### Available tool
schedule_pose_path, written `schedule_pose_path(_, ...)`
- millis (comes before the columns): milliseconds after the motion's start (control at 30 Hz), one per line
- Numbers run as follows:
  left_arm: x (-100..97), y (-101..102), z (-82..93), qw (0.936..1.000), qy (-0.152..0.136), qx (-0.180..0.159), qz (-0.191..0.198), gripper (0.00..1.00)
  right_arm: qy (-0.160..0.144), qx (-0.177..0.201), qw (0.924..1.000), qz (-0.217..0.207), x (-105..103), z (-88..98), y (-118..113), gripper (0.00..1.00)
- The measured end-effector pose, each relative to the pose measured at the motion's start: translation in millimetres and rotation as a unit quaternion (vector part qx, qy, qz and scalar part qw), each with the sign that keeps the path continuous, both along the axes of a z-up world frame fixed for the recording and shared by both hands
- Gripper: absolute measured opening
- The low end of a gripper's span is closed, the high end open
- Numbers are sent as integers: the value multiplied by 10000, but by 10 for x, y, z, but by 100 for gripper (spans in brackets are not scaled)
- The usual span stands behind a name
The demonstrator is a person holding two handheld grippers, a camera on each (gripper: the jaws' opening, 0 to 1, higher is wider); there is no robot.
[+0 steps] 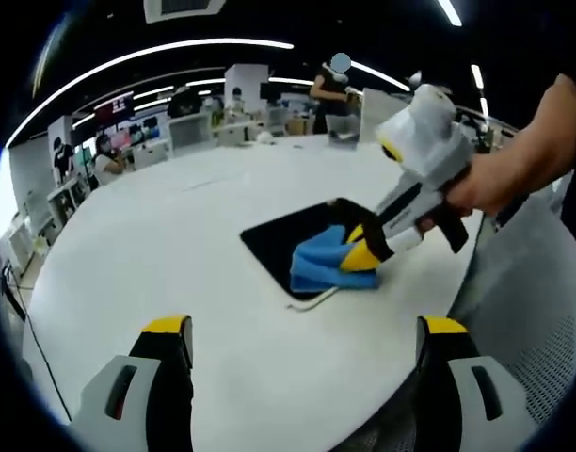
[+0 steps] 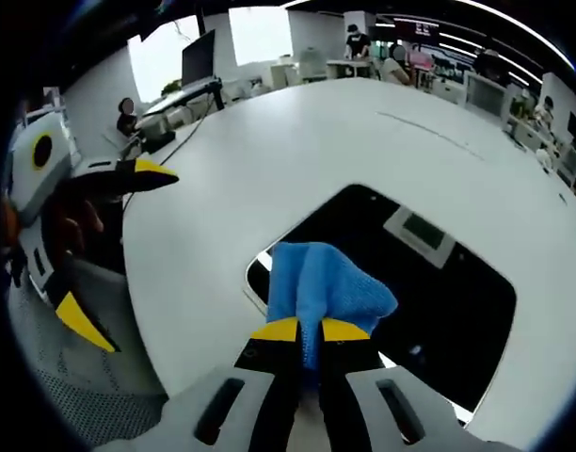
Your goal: Wipe the mirror surface with the cleaning cloth until all visible marks leave the cleaned area.
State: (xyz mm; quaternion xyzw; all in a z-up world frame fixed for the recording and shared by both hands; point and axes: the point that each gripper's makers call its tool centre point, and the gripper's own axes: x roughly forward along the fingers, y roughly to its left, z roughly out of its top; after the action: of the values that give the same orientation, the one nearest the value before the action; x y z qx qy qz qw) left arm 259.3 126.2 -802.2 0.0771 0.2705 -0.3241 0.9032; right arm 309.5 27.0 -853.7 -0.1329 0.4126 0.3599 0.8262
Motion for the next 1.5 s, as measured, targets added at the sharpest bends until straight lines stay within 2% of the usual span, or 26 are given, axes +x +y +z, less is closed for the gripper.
schedule_pose_path(67,-22,86,-92,9991,324,73,250,99,-75,-12,9999,105,-15,10,3,1)
schedule_pose_path(200,1,57,-50,9997,153,107,158,99,10,59,9999,125,-21,12,-2,2)
schedule_pose_path(300,-25,58,-89,9995,270,90,163,99,-4,59,9999,115,-29,11,-1,2)
schedule_pose_path(367,-38,60,-95,9991,356,107,217,99,150,55,9998,132,-49,15,8,2)
schedule_pose_path(567,-10,40,-23,9993,251,-88,266,99,218,-9,9996,193,-42,-1,16,1)
schedule_pose_path(600,-16,27,-33,9994,268,-54,223,99,201,-8,9996,204,-44,-4,13,1)
schedule_pose_path(633,-55,-38,-55,9996,288,23,-31,99,189,0,9996,186,-46,-4,12,1)
schedule_pose_path(700,-70,-90,-34,9996,246,-23,-125,99,228,-14,9997,103,-41,-1,15,1)
schedule_pose_path(733,-76,-120,-20,9995,232,-107,-209,99,250,-25,9996,87,-39,0,20,1)
schedule_pose_path(767,-137,-211,-18,9982,335,-274,-424,99,221,-50,9996,186,-40,1,30,1)
schedule_pose_path(800,-157,-219,-29,9979,363,-238,-491,99,69,-31,9991,423,-16,7,57,1)
schedule_pose_path(833,-142,-187,-27,9985,211,-45,-494,99,75,-4,9991,409,-29,-9,42,1)
schedule_pose_path(1000,-22,-24,-18,9999,137,36,-35,99,107,24,9985,530,-14,0,57,1)
schedule_pose_path(1133,-29,-43,-19,9999,89,114,-94,99,86,12,9983,570,-21,-3,52,1)
schedule_pose_path(1233,-29,-21,-41,9998,179,131,-28,99,4,13,9985,544,-27,-1,54,1)
schedule_pose_path(1367,-24,-33,-21,9999,144,61,-37,99,32,24,9987,507,-22,-3,51,1)
schedule_pose_path(1500,2,-4,15,10000,31,53,36,99,-130,22,9973,717,-31,-4,48,2)
